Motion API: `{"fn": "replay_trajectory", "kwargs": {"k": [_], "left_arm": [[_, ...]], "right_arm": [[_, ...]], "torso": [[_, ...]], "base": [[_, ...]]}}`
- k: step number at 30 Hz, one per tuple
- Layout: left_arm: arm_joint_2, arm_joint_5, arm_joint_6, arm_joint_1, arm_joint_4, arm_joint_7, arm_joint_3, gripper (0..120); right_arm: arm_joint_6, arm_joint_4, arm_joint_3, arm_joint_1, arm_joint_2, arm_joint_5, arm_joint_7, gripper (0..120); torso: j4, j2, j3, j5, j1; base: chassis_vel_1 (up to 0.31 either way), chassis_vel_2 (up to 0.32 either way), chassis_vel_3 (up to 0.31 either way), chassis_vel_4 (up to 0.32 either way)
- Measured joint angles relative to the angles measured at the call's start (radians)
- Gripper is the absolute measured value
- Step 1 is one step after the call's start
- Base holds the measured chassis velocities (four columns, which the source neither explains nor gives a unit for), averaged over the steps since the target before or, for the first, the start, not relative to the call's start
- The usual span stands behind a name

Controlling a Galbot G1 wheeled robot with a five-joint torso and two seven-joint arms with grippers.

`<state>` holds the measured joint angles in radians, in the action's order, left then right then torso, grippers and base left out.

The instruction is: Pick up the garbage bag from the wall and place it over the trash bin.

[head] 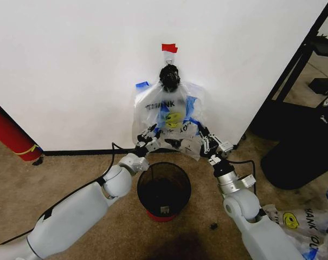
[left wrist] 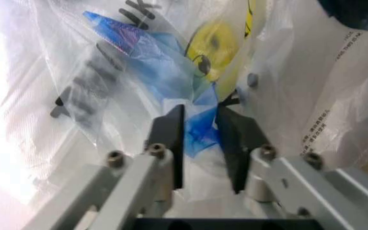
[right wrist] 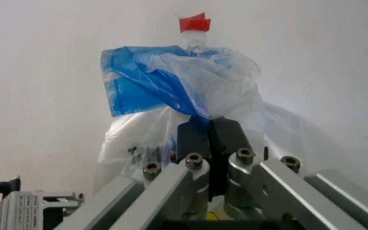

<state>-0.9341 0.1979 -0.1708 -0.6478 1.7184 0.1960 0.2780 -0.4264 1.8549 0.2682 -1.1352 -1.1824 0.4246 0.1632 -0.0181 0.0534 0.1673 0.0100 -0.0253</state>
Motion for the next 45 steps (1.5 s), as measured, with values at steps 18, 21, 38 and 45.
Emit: {"fn": "replay_trajectory", "kwargs": {"k": [18,21,38,45], "left_arm": [[-0.077,-0.696,0.137,-0.186,0.190,0.039,-0.238,0],[-0.094,-0.779,0.162,-0.239,0.228,0.022,-0.280,0],[-0.142,-0.641,0.281,-0.337,0.213,-0.034,-0.328,8],[-0.027,-0.313,0.405,-0.249,0.161,-0.204,-0.303,34]], "right_arm": [[-0.023,0.033,0.049,-0.055,-0.006,0.000,-0.004,0],[-0.025,0.048,0.064,-0.076,-0.011,0.000,-0.006,0],[-0.086,0.128,0.099,-0.167,-0.040,0.071,0.011,0],[-0.096,0.136,0.093,-0.173,-0.048,0.069,0.031,0]], "torso": [[0.0000,0.000,0.000,-0.0002,0.000],[-0.0001,0.000,0.000,0.0000,0.000],[-0.0002,0.000,0.000,0.0001,0.000],[-0.0001,0.000,0.000,0.0001,0.000]], "base": [[0.000,0.000,0.000,0.000],[0.000,0.000,0.000,0.000],[0.000,0.000,0.000,0.000],[0.000,0.000,0.000,0.000]]}}
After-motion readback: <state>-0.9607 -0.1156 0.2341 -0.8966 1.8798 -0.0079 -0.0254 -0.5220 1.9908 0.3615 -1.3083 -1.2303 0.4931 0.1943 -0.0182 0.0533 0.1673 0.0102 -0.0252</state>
